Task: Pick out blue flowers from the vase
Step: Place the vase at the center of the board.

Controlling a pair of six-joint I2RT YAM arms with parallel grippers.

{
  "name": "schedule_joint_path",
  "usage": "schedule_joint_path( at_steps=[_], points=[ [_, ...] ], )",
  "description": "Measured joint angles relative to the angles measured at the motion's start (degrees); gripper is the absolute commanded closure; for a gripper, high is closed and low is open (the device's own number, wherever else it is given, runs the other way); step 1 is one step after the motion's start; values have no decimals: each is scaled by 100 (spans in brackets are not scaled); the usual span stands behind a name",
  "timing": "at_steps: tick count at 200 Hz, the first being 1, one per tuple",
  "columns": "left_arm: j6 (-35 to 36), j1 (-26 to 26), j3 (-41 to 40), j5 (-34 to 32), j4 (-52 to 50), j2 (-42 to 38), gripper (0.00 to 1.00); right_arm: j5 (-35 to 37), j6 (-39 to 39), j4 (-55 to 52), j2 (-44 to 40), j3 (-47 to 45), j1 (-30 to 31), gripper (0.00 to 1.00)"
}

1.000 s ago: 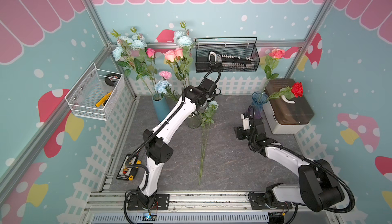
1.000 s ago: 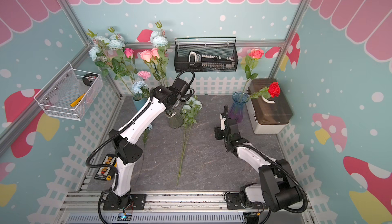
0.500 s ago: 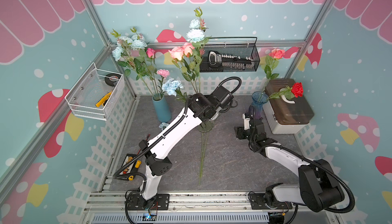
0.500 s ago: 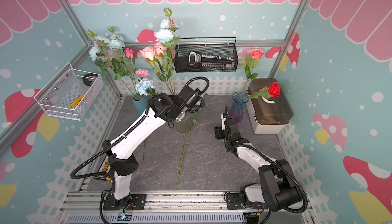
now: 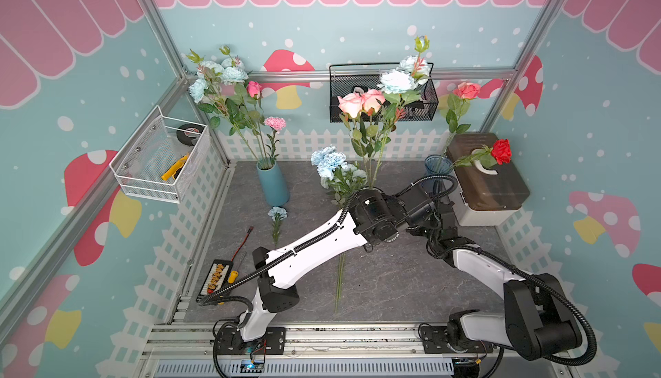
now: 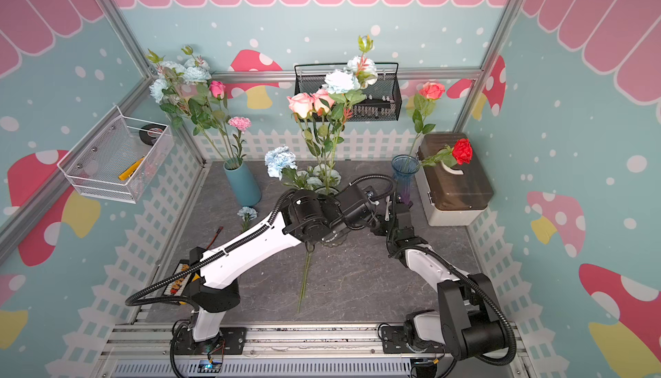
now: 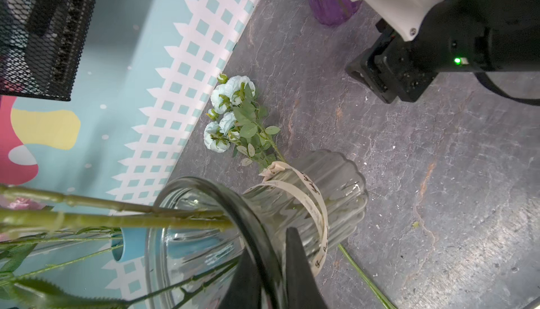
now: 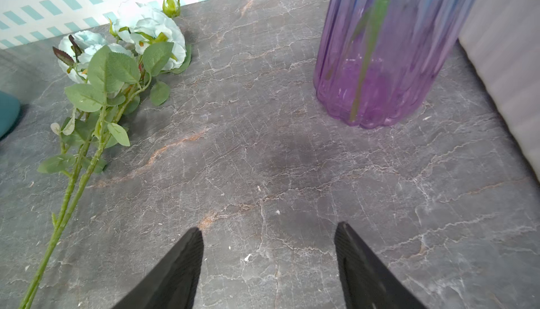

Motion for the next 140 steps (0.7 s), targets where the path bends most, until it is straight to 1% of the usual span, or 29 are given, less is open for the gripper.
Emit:
schedule_joint_path(
  at_steps=[25,40,71,102,140],
  points=[
    [-66,-297,-72,-181,17,92,100,-17,70,79,-59,-59,-96,30],
    [-109,-452,-258,-229,76,94,100,-35,107,118,-68,-70,-120,29],
    [-240,-693,-916,-262,396,94,100,-107,177,229,-122,-175,-188,24],
    [-398,-885,-1727,-354,894,94,100,-153,234,256,-151,-234,-264,23],
    [-586,-1099,-2162,-356,1189,94,100,-260,284,354,-153,-282,-339,24]
  ],
)
